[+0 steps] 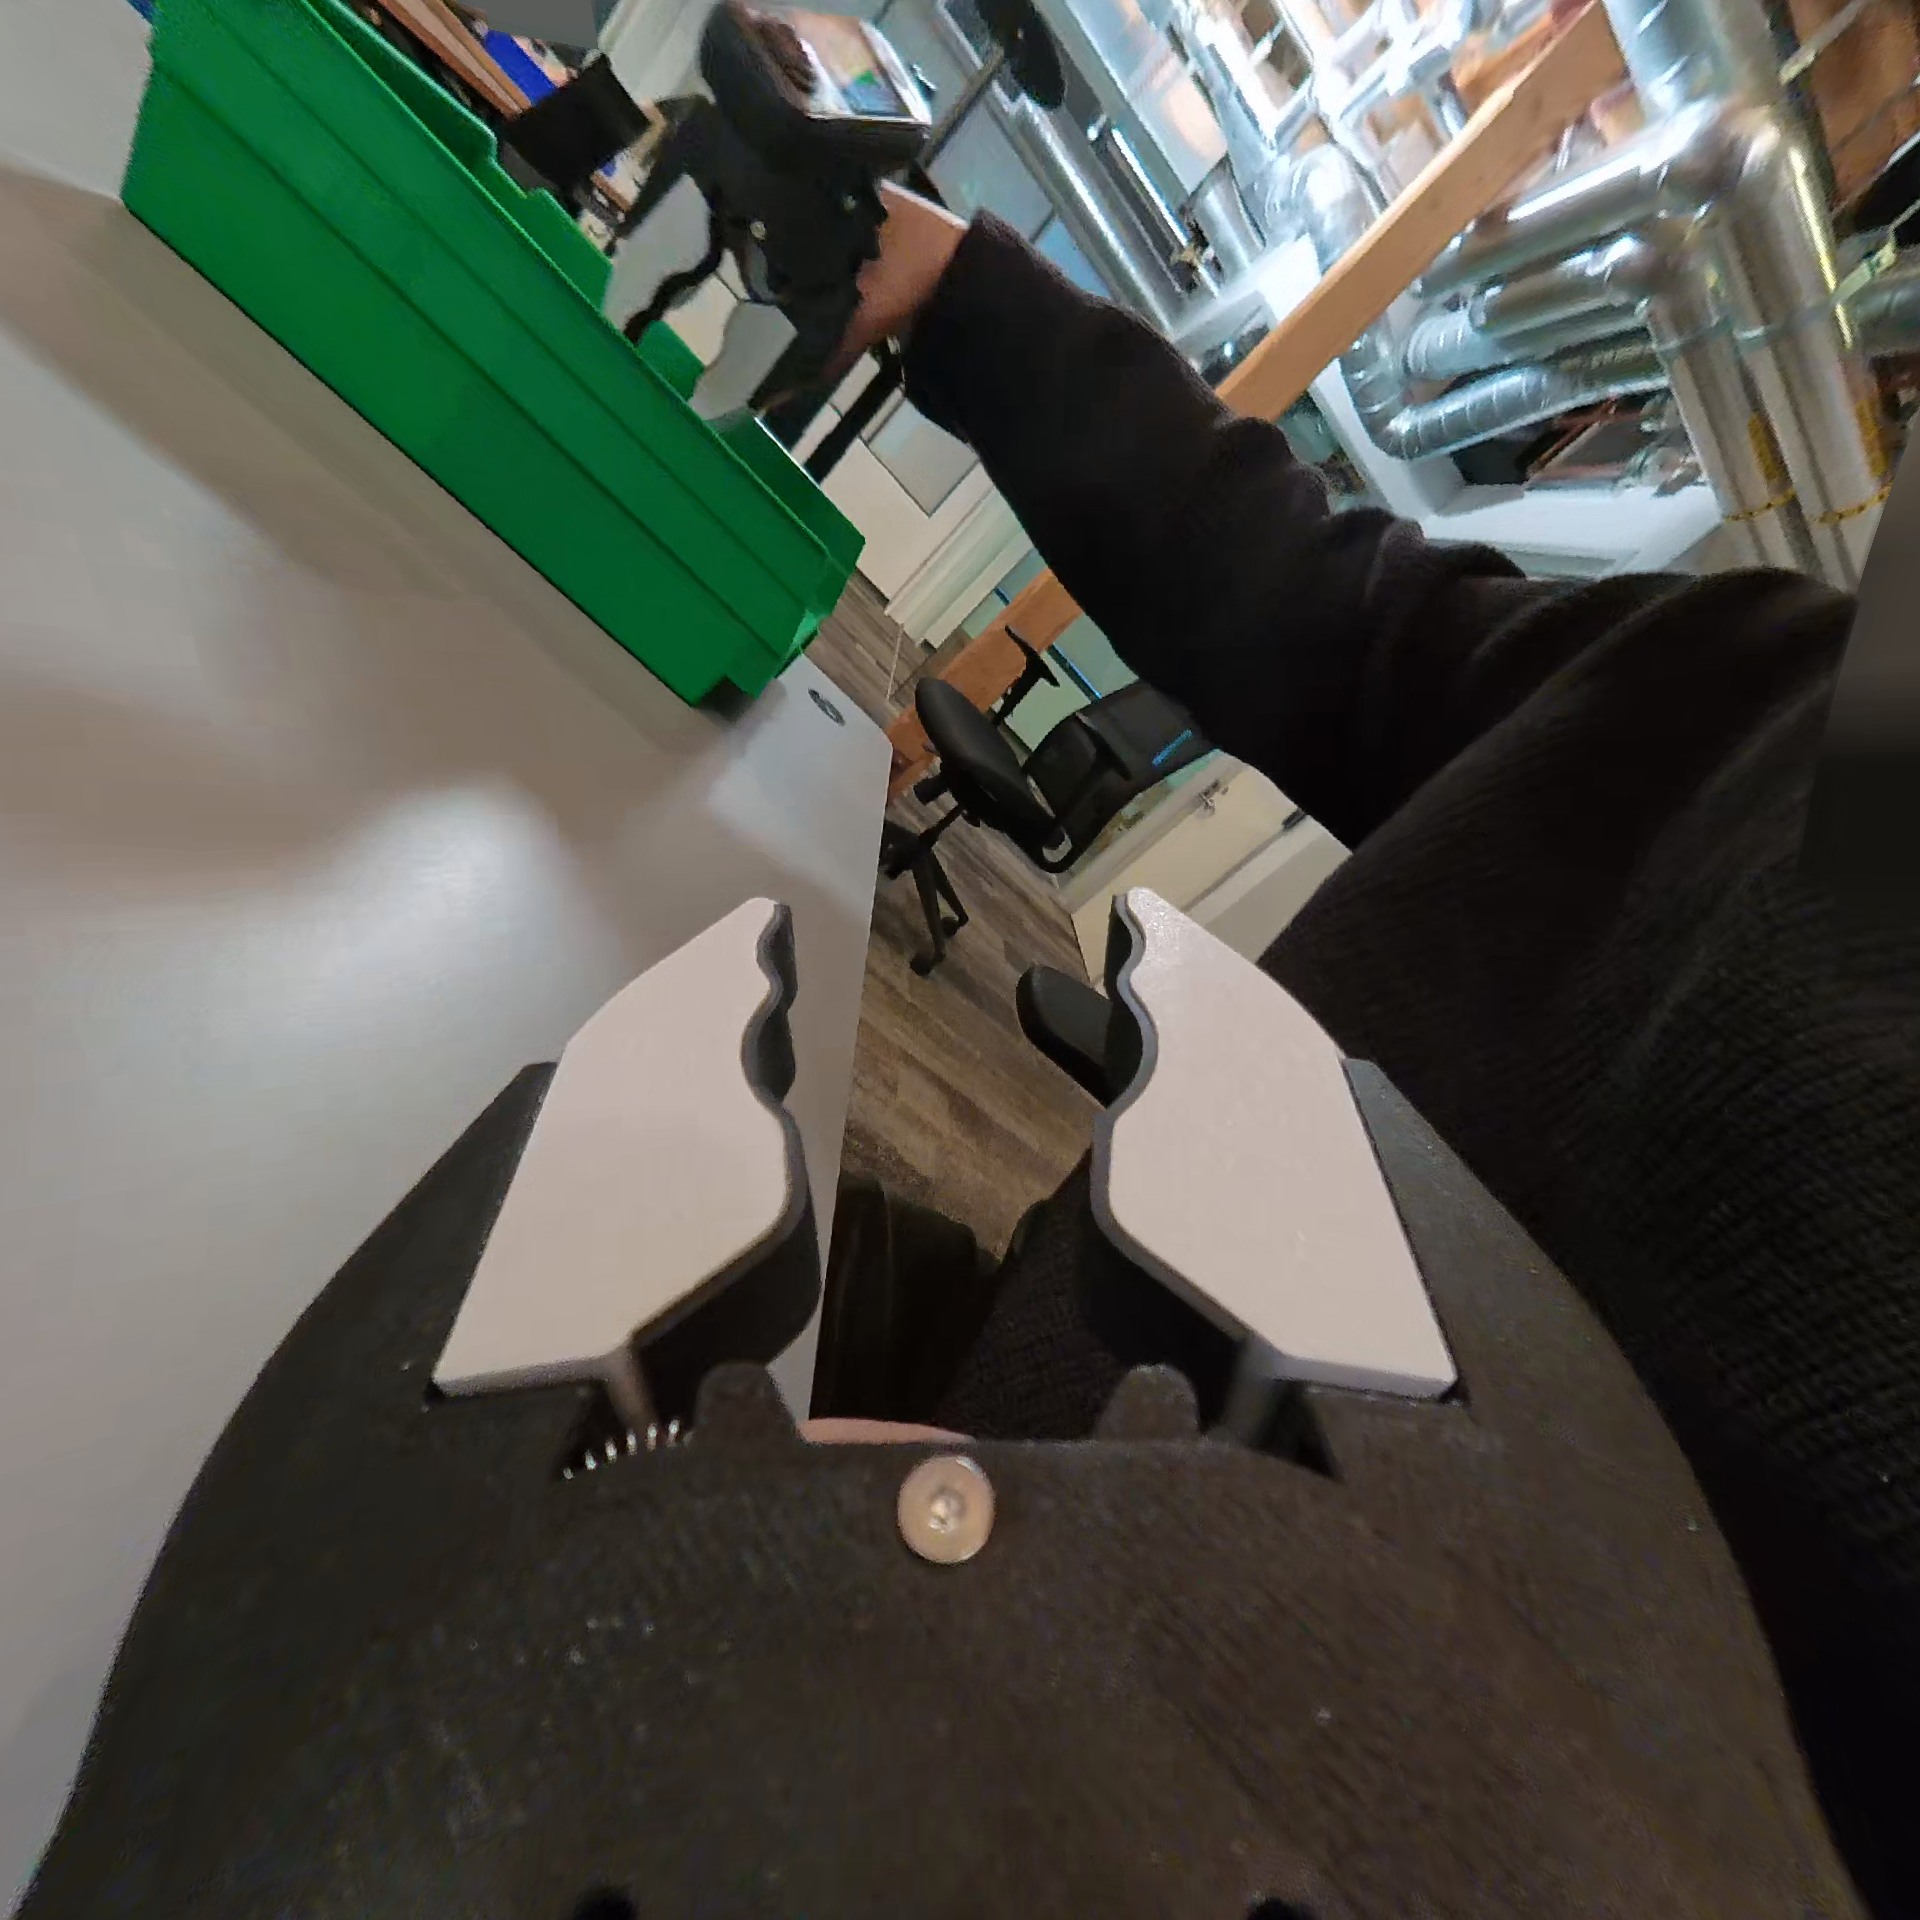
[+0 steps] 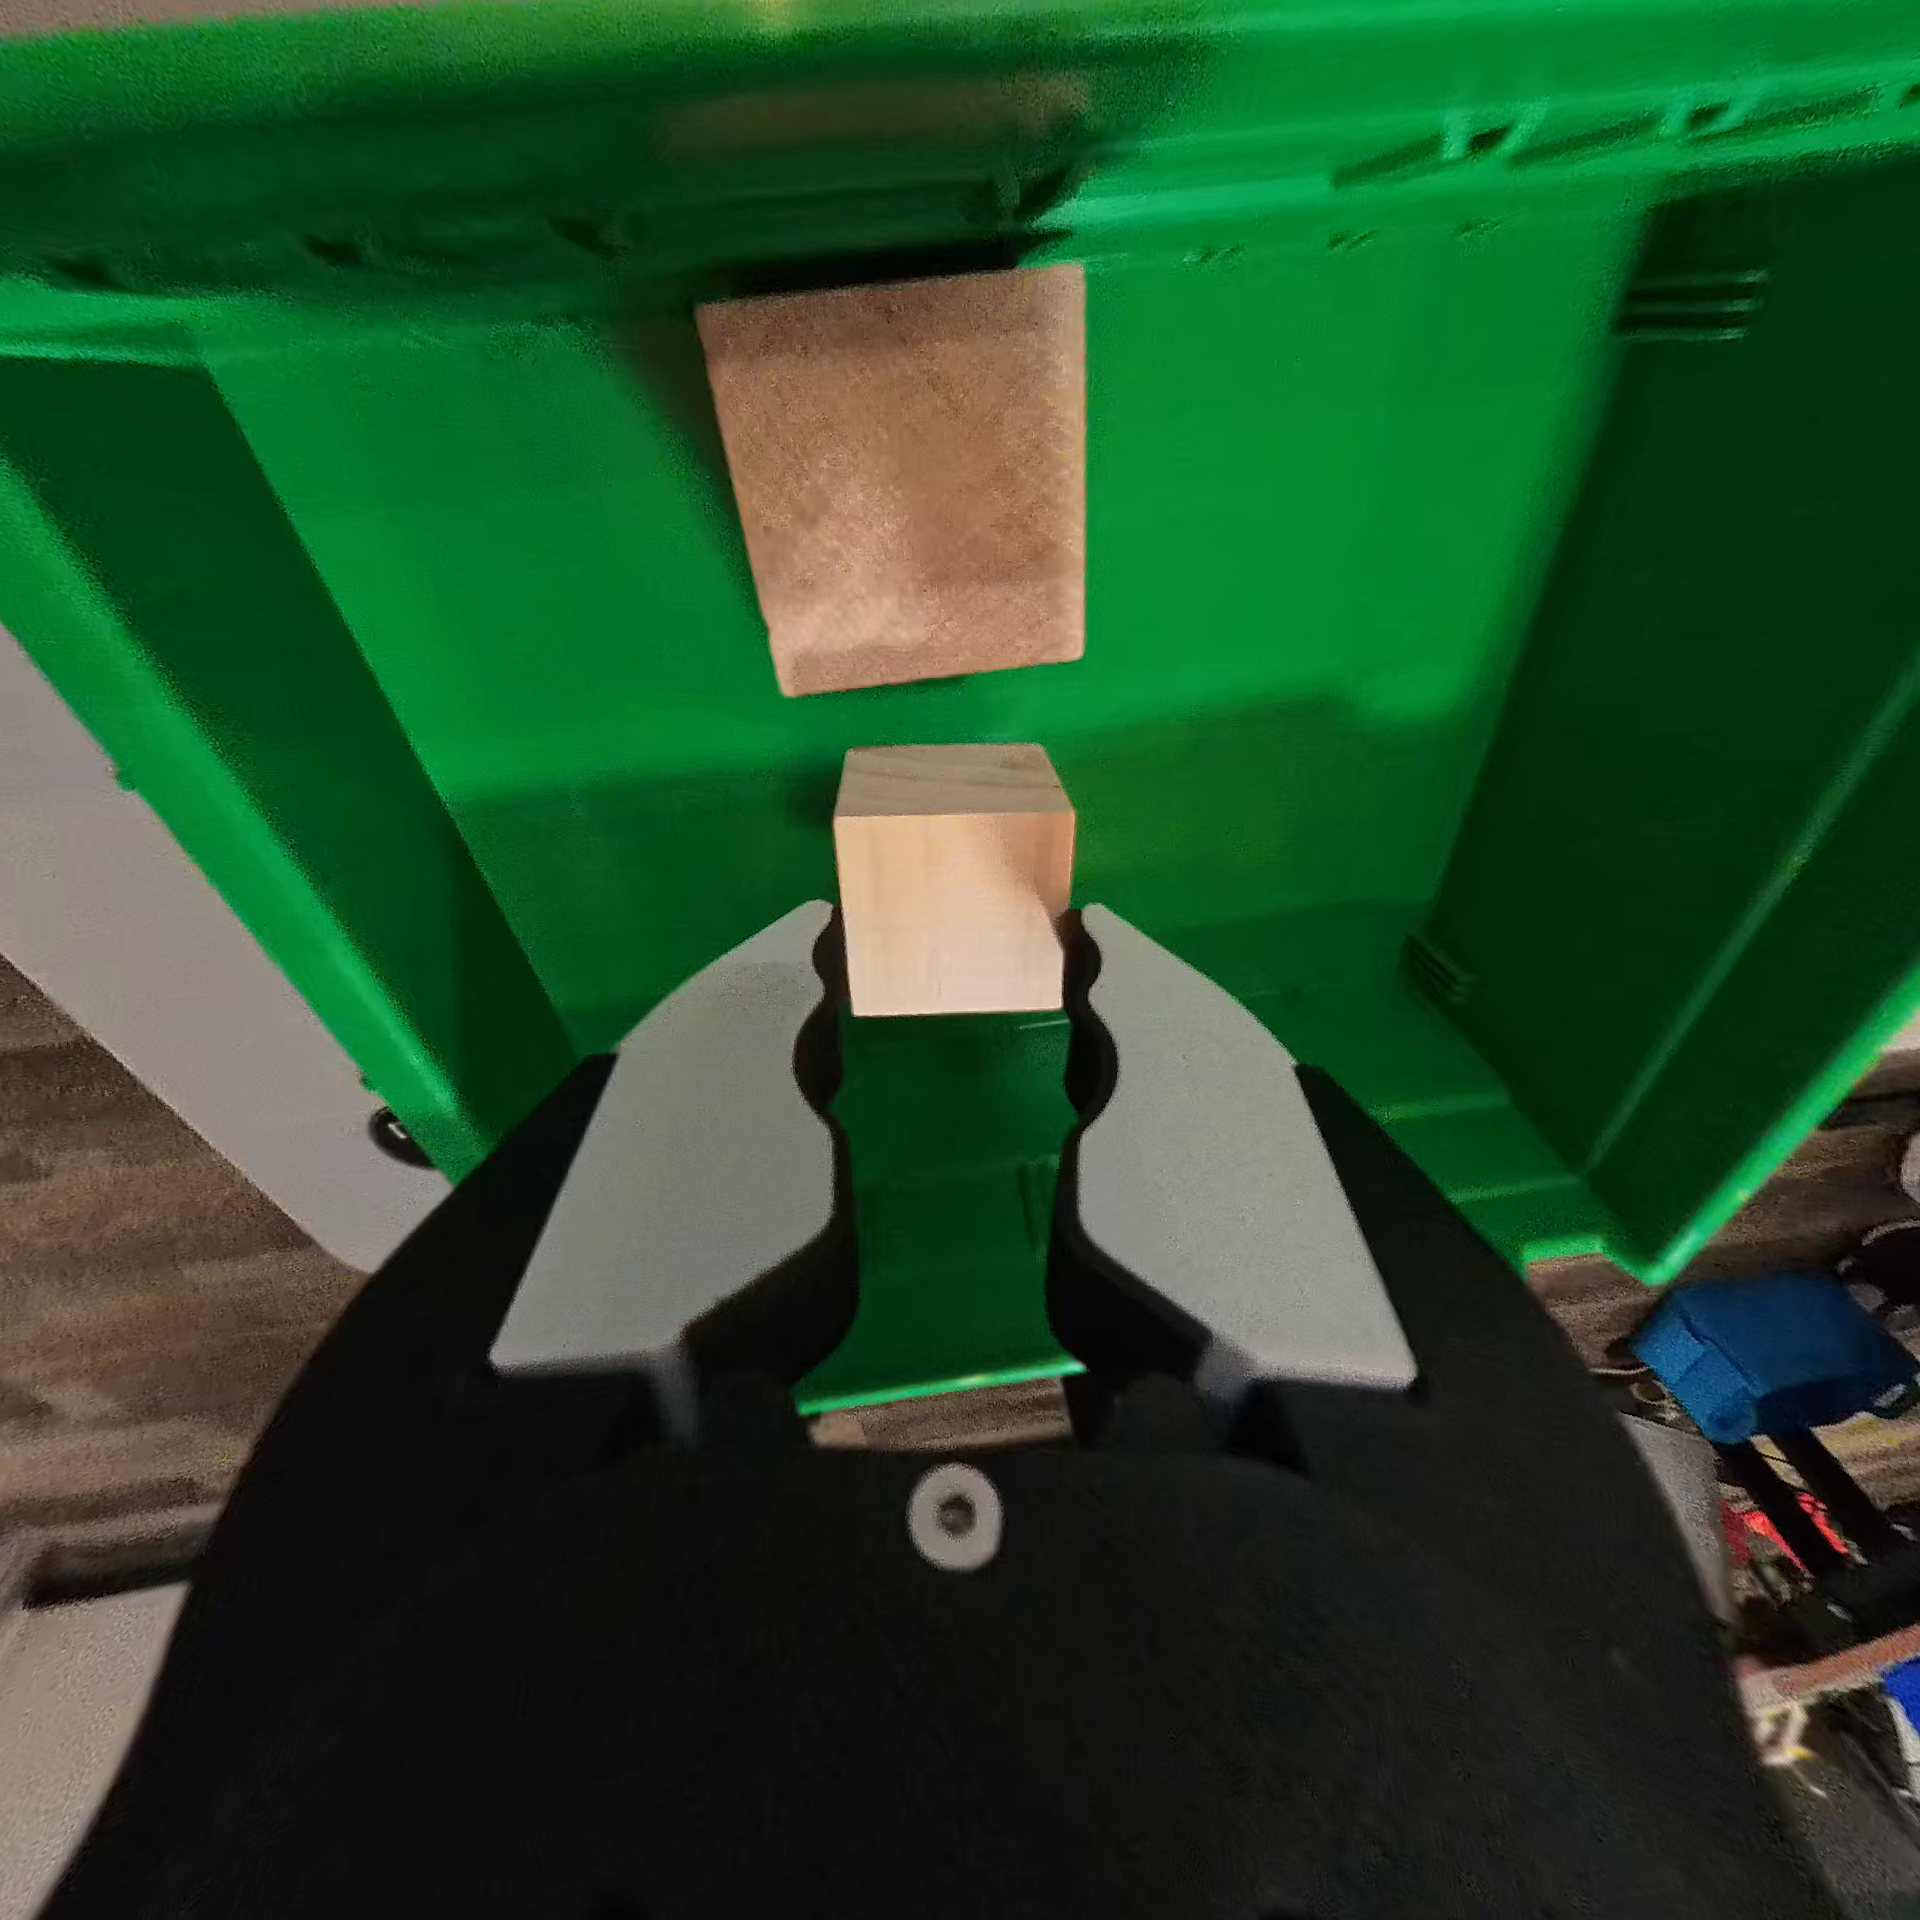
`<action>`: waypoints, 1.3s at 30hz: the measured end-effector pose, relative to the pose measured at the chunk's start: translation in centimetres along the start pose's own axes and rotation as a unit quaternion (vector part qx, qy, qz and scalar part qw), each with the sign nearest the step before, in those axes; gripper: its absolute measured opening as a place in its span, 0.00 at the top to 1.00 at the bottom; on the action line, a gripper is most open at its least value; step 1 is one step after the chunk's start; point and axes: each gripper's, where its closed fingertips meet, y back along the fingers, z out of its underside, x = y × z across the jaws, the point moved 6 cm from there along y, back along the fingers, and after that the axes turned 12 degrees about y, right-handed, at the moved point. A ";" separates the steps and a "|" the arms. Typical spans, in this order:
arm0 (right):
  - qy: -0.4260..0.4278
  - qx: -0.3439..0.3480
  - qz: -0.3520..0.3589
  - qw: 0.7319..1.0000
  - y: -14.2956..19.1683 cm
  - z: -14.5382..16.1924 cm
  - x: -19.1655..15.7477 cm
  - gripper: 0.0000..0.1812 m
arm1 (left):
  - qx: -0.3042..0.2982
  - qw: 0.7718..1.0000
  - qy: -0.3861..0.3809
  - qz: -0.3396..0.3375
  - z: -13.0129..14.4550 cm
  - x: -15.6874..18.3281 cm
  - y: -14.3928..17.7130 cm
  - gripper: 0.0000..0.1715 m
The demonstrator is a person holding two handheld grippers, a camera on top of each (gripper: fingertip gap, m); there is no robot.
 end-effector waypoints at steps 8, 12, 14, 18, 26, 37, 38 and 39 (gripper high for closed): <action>0.035 0.007 -0.012 0.999 -2.1 -0.3 0.4 0.78 | -0.020 0.999 0.031 0.023 0.7 -0.6 -1.0 0.66; 0.049 0.013 -0.002 0.999 -2.6 -0.3 0.5 0.77 | -0.009 0.997 0.058 0.044 0.7 -0.4 -1.3 0.66; 0.047 0.022 -0.003 0.999 -3.0 -0.3 0.5 0.77 | -0.005 0.997 0.064 0.050 0.8 -0.4 -1.6 0.67; 0.044 0.033 -0.003 0.998 -3.2 -0.2 0.5 0.77 | -0.019 0.997 0.063 0.045 1.2 -0.8 -2.1 0.67; 0.037 0.028 -0.004 0.999 -3.0 -0.1 0.0 0.71 | -0.015 0.997 0.068 0.044 1.2 -0.9 -2.3 0.67; -0.046 0.188 0.202 0.960 9.5 -6.7 0.2 0.61 | -0.002 0.998 0.047 0.050 0.4 0.3 -2.0 0.69; -0.045 0.248 0.244 0.936 12.3 -9.2 -0.5 0.58 | 0.000 0.998 0.044 0.049 0.3 0.4 -2.0 0.68; -0.052 0.310 0.289 0.904 14.9 -11.6 -1.4 0.58 | 0.001 0.998 0.042 0.047 0.3 0.6 -1.9 0.68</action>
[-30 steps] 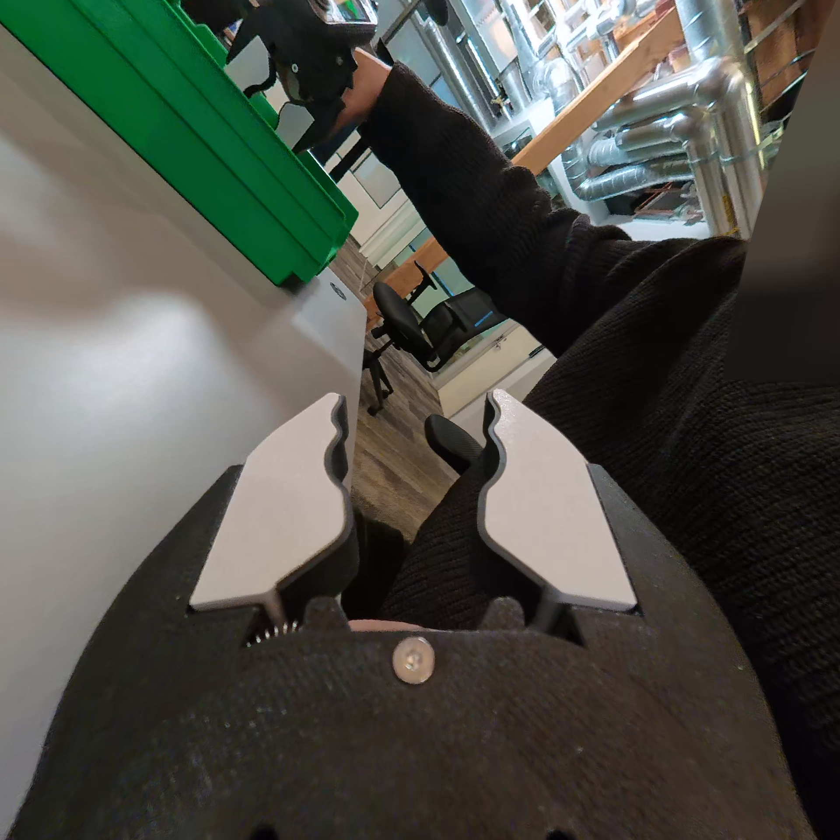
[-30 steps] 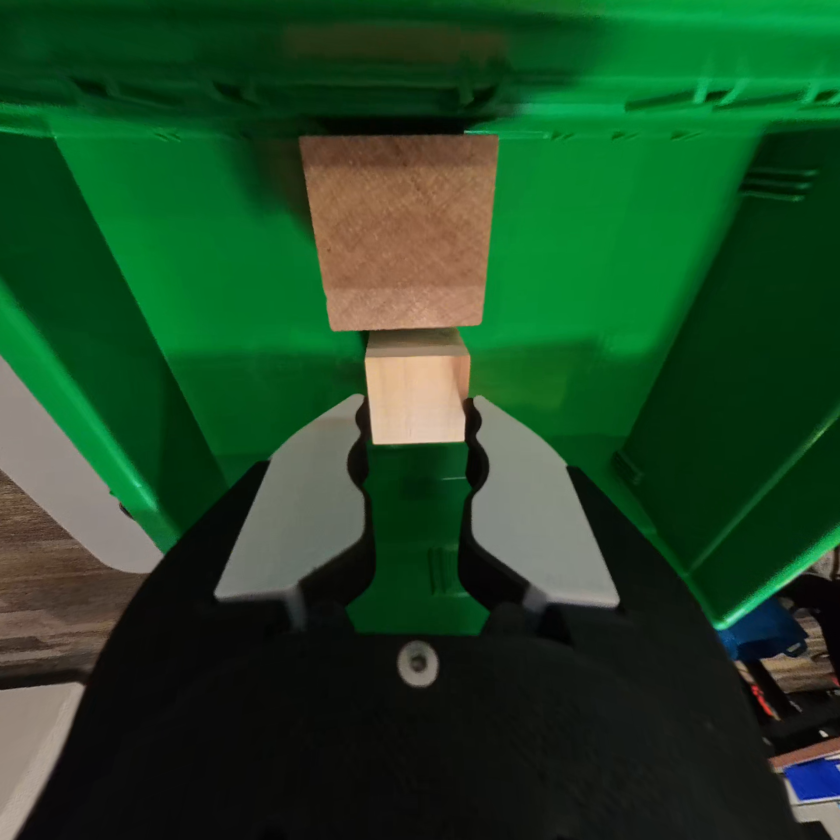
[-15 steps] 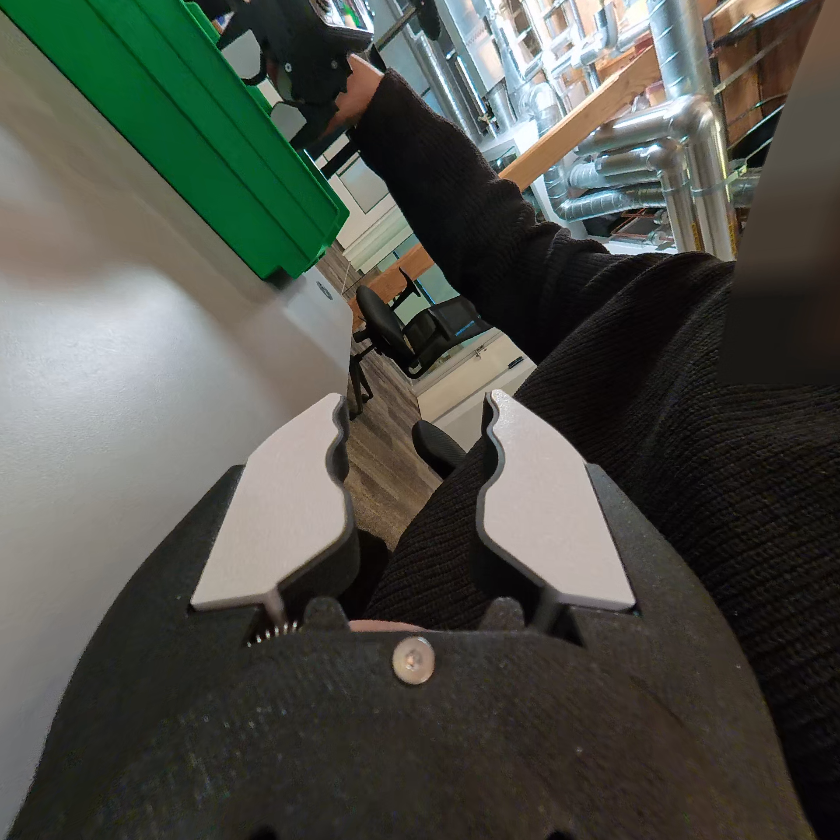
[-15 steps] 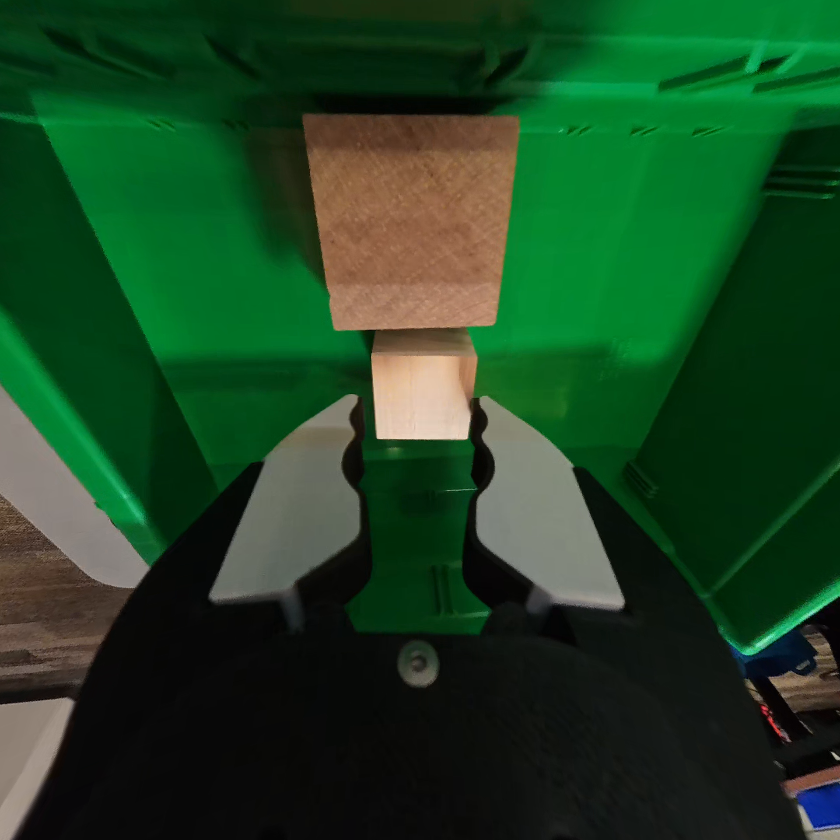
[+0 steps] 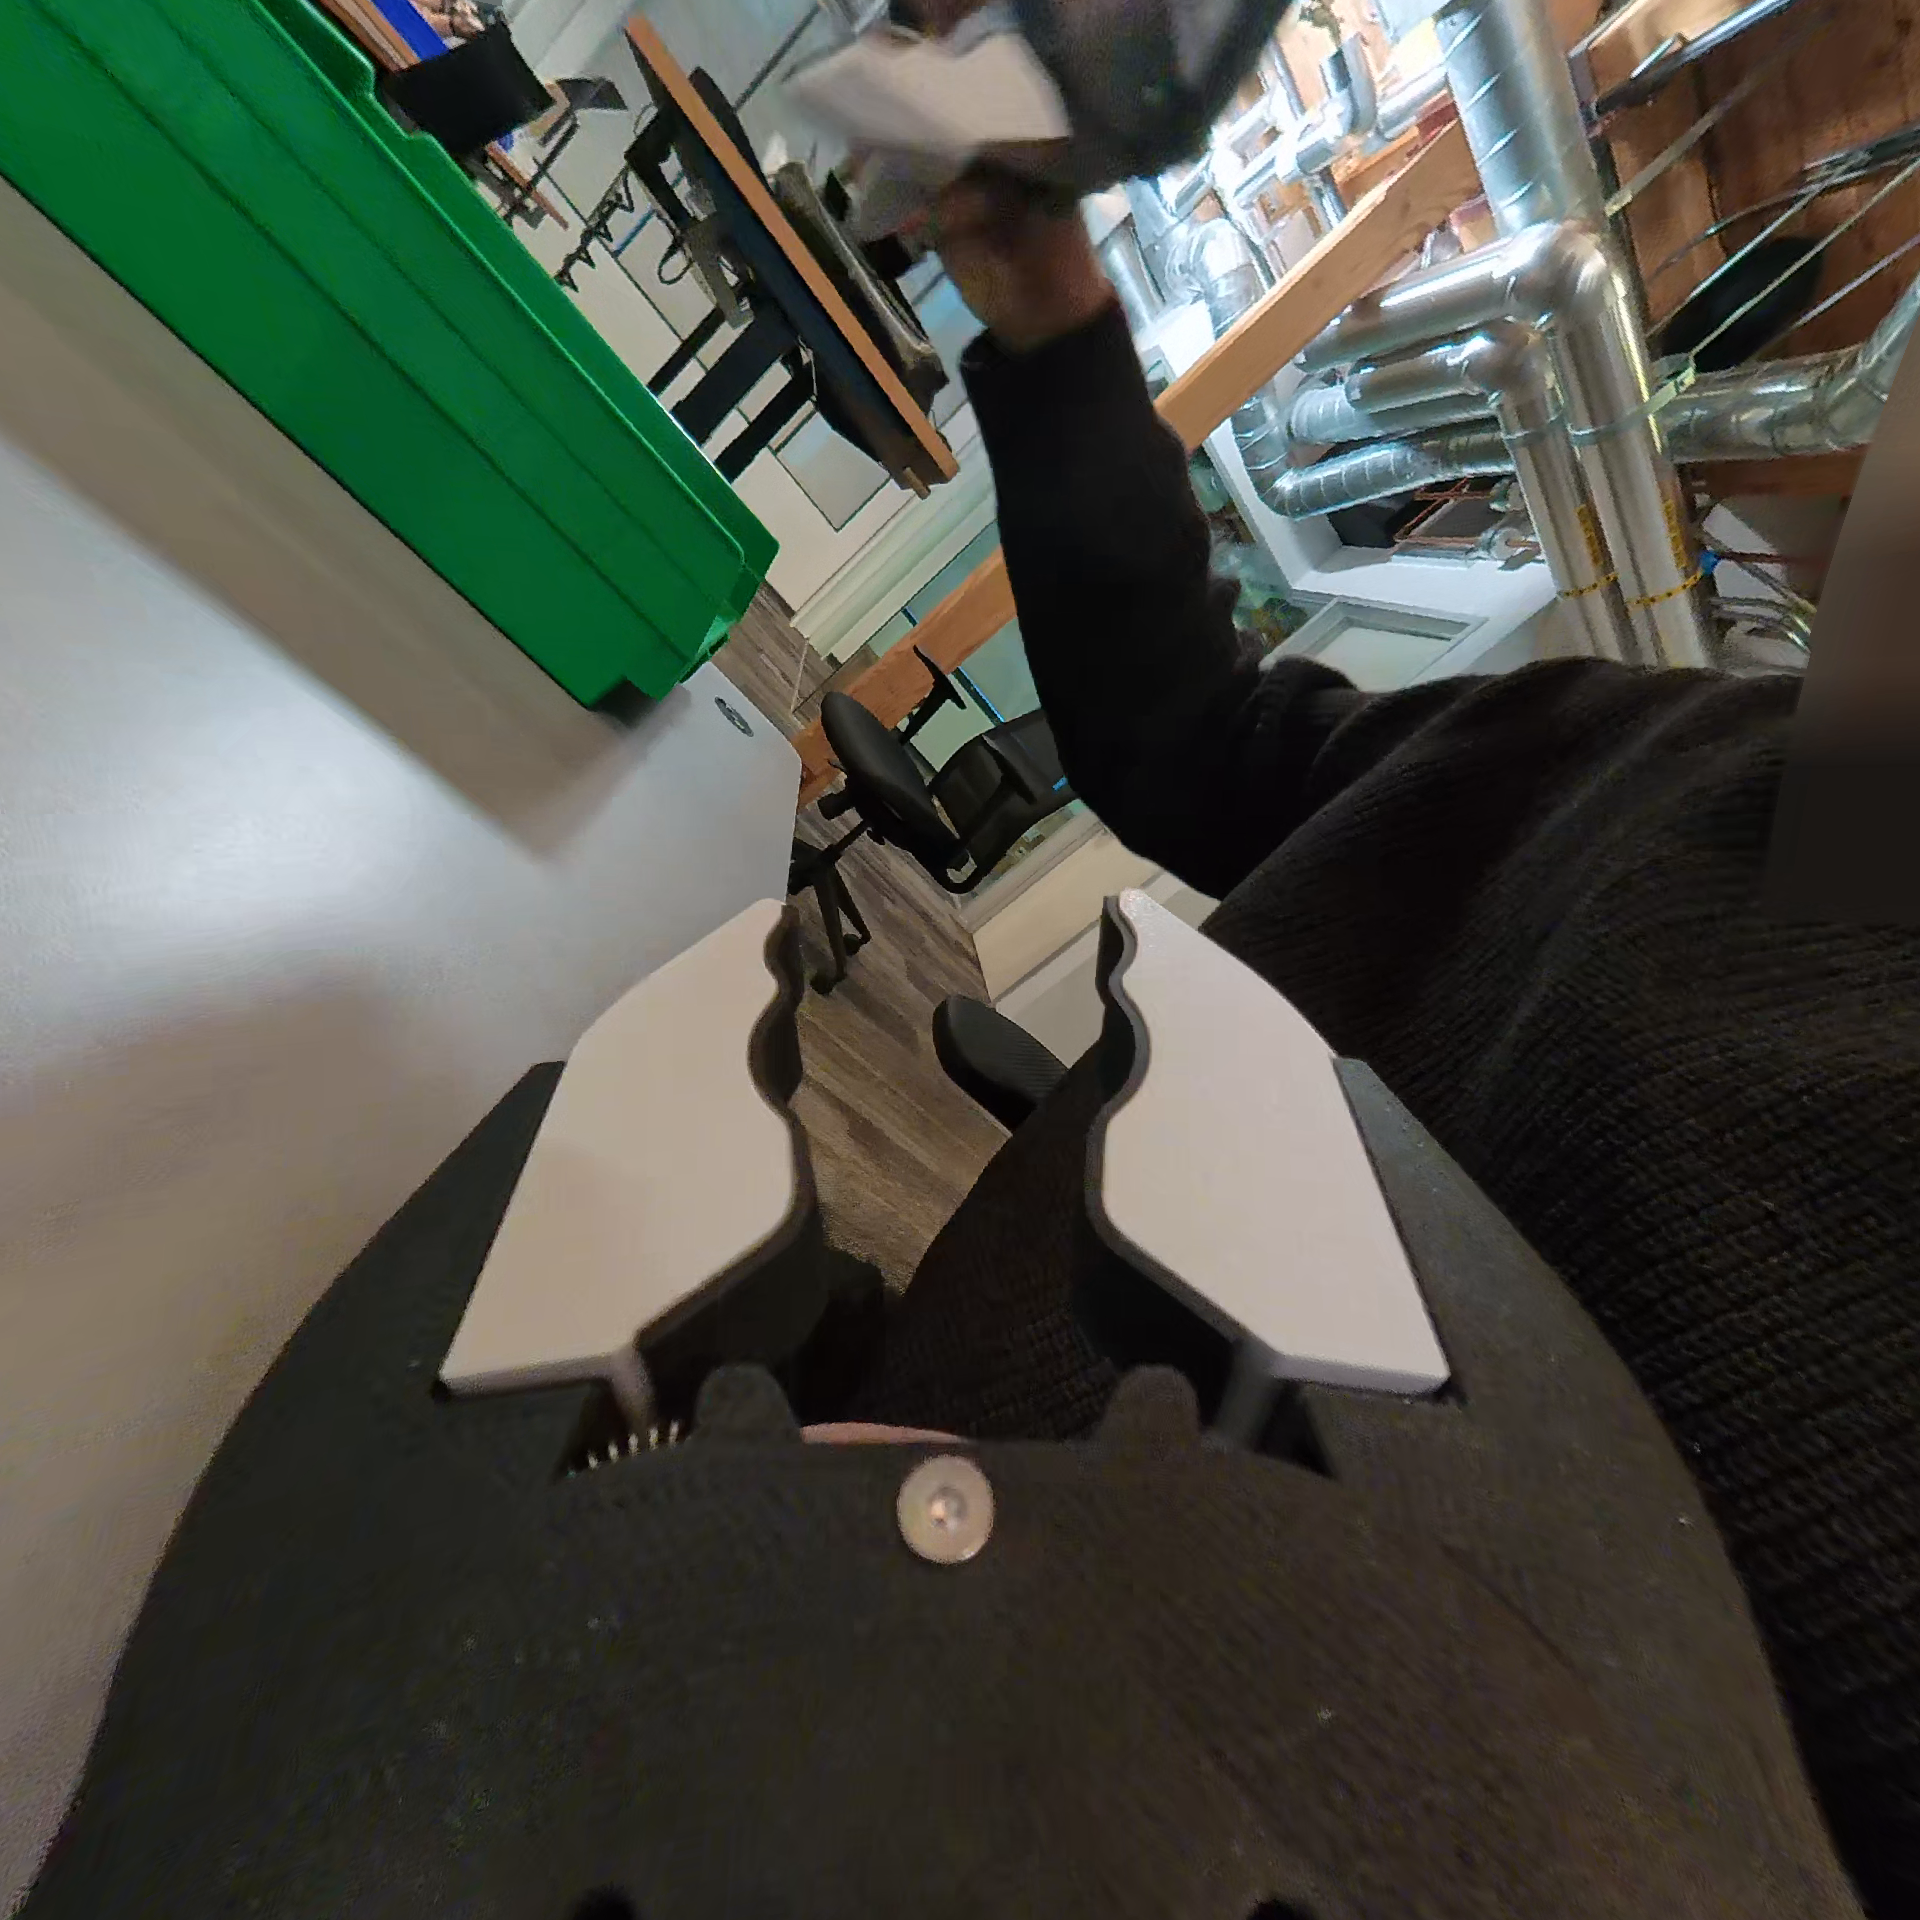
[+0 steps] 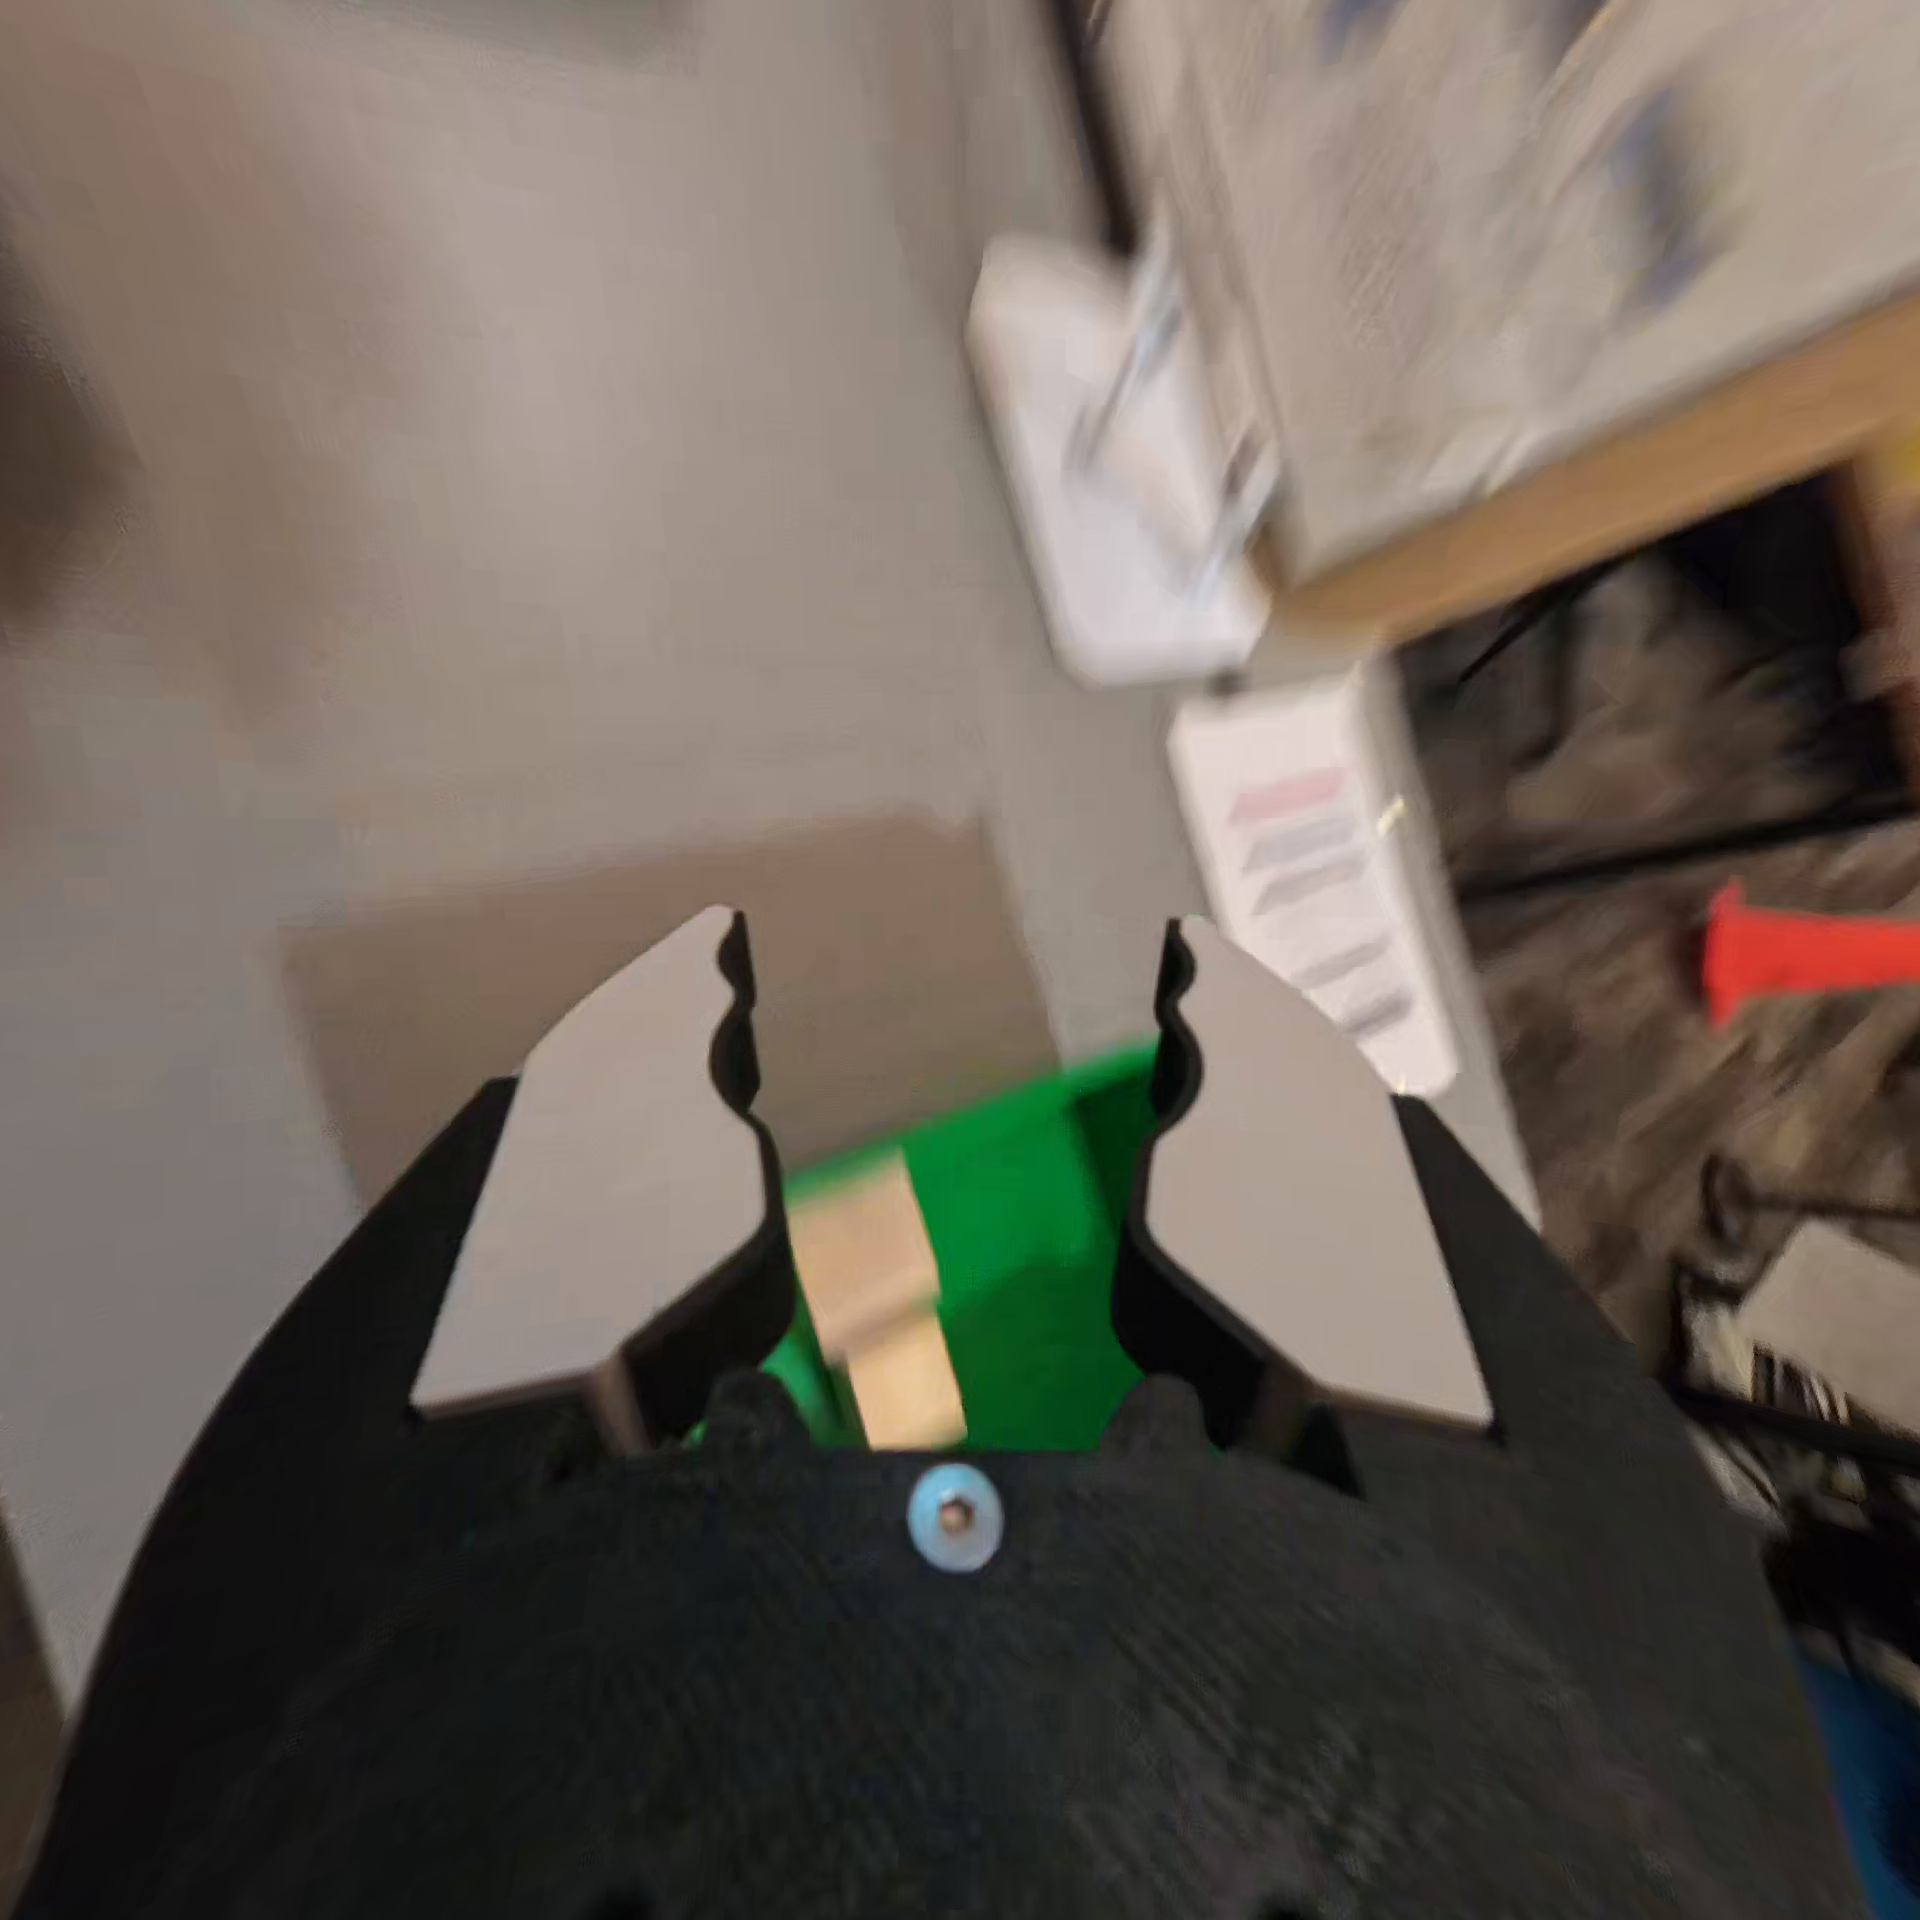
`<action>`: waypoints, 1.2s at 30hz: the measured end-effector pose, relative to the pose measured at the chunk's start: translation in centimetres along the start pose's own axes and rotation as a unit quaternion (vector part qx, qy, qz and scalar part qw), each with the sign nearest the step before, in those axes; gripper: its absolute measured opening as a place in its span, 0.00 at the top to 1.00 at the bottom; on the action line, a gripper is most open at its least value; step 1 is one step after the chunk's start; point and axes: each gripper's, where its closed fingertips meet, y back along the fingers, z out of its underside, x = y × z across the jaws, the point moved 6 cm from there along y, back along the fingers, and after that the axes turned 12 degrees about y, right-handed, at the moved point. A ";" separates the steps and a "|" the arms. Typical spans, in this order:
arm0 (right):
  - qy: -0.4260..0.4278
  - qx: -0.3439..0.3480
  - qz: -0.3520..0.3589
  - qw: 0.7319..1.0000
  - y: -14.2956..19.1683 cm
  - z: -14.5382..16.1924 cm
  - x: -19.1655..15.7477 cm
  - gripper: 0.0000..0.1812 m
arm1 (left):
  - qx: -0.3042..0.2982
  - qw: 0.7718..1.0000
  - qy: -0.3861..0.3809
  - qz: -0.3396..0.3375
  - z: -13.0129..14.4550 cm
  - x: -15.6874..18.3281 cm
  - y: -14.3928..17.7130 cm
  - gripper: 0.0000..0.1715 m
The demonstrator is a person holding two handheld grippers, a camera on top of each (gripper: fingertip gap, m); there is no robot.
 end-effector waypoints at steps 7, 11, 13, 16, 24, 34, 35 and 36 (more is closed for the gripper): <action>-0.325 0.218 0.102 0.914 -3.3 -11.0 -8.4 0.43 | 0.010 0.998 -0.063 -0.022 -2.3 3.6 1.6 0.57; -0.435 0.260 0.042 0.861 -8.6 -13.7 -15.0 0.49 | 0.123 0.969 -0.167 -0.132 -7.3 6.6 6.8 0.57; -0.448 0.275 -0.010 0.851 -9.9 -15.5 -18.0 0.50 | 0.192 0.938 -0.197 -0.211 -10.1 8.2 11.5 0.57; -0.405 0.260 -0.026 0.876 -11.3 -16.7 -21.7 0.54 | 0.276 0.869 -0.199 -0.360 -13.8 10.0 20.2 0.56; -0.366 0.243 -0.112 0.891 -13.5 -17.7 -25.4 0.59 | 0.200 0.714 -0.041 -0.670 -14.6 3.5 35.7 0.61; -0.470 0.281 -0.142 0.824 -13.3 -14.9 -23.2 0.66 | 0.048 0.635 0.025 -0.770 -13.0 -2.9 37.5 0.65; -0.481 0.285 -0.151 0.815 -13.3 -14.8 -23.1 0.66 | 0.042 0.629 0.027 -0.776 -12.9 -3.2 37.8 0.65; -0.490 0.290 -0.158 0.807 -13.3 -14.7 -23.0 0.66 | 0.037 0.626 0.030 -0.778 -12.8 -3.4 37.9 0.65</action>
